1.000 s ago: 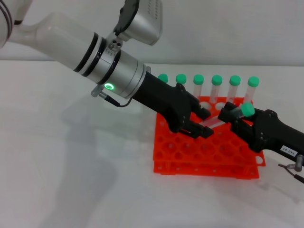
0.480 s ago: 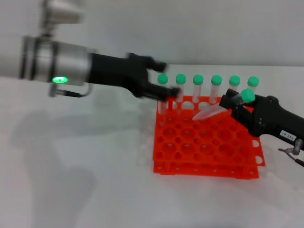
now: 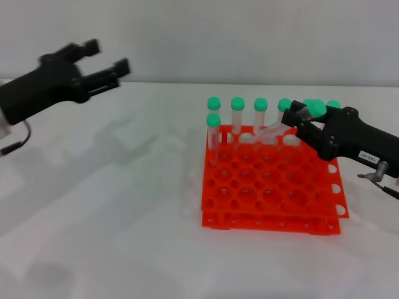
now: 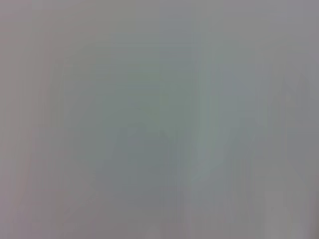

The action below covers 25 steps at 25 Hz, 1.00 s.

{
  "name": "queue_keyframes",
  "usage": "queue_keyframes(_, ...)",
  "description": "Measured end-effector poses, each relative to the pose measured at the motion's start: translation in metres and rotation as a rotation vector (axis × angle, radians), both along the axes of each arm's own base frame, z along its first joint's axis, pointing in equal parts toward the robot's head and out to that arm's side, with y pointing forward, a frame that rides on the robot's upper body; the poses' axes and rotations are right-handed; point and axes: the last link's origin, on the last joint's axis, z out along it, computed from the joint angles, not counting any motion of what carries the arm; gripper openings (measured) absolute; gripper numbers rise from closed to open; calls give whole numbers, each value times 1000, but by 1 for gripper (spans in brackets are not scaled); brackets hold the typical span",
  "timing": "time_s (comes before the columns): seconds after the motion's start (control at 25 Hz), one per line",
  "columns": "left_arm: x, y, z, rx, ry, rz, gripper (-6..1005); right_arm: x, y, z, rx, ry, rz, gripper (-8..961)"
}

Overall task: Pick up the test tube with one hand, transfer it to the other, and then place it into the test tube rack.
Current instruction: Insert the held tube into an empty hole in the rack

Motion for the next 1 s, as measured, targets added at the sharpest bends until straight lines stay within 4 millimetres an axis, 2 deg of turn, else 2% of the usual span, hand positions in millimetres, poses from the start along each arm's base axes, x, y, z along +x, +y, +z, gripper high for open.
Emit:
queue_keyframes(0.2,-33,-29,-4,128,-57,42,888,-11,7,-5,-12,-35,30,205)
queue_keyframes(0.48,-61,-61,-13,254,-106,99,888,-22,16,-12,-32,-87,51,205)
queue_keyframes(0.64,-69,-72,-16,279,-121,126,888,-26,22,-19,-43,-138,44,205)
queue_keyframes(1.0,-77,-81,-23,277,-136,166,888,-39,34,-34,-45,-241,46,204)
